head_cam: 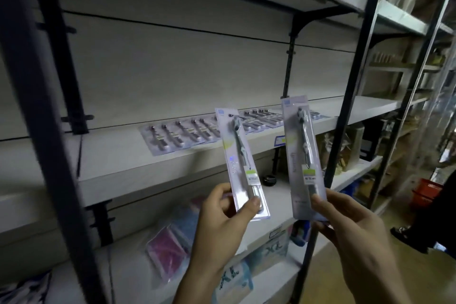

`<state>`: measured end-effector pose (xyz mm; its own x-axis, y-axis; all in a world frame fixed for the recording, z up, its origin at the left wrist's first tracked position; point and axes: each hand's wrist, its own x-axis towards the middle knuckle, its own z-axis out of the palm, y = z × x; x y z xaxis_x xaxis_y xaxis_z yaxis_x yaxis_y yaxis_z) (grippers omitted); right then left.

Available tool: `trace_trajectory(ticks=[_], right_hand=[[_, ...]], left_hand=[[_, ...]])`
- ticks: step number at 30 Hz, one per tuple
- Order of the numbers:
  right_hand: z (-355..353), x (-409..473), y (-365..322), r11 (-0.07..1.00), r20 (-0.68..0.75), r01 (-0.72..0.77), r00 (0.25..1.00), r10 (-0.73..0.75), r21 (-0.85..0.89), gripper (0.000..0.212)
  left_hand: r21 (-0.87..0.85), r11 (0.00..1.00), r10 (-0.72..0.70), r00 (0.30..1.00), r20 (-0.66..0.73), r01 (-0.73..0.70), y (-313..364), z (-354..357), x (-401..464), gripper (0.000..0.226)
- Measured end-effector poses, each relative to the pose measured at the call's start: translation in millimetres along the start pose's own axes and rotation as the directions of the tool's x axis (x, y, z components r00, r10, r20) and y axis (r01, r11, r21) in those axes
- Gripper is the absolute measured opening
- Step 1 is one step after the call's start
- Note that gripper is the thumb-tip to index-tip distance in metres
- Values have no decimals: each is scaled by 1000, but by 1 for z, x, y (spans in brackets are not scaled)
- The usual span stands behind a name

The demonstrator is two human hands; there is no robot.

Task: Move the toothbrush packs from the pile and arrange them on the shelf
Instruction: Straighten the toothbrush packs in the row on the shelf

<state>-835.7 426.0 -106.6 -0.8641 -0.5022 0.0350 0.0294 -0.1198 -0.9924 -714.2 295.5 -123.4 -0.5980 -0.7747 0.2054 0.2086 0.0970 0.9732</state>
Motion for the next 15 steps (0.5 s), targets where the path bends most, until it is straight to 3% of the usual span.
trace_trajectory(ticks=[6, 15], right_hand=[[-69, 76, -4, 1000, 6, 7, 1000, -7, 1, 14], [-178, 191, -19, 999, 52, 22, 998, -20, -33, 26]], left_hand=[[-19, 1000, 11, 998, -69, -12, -17, 94, 39, 16], [-61, 998, -35, 988, -150, 26, -35, 235, 90, 12]])
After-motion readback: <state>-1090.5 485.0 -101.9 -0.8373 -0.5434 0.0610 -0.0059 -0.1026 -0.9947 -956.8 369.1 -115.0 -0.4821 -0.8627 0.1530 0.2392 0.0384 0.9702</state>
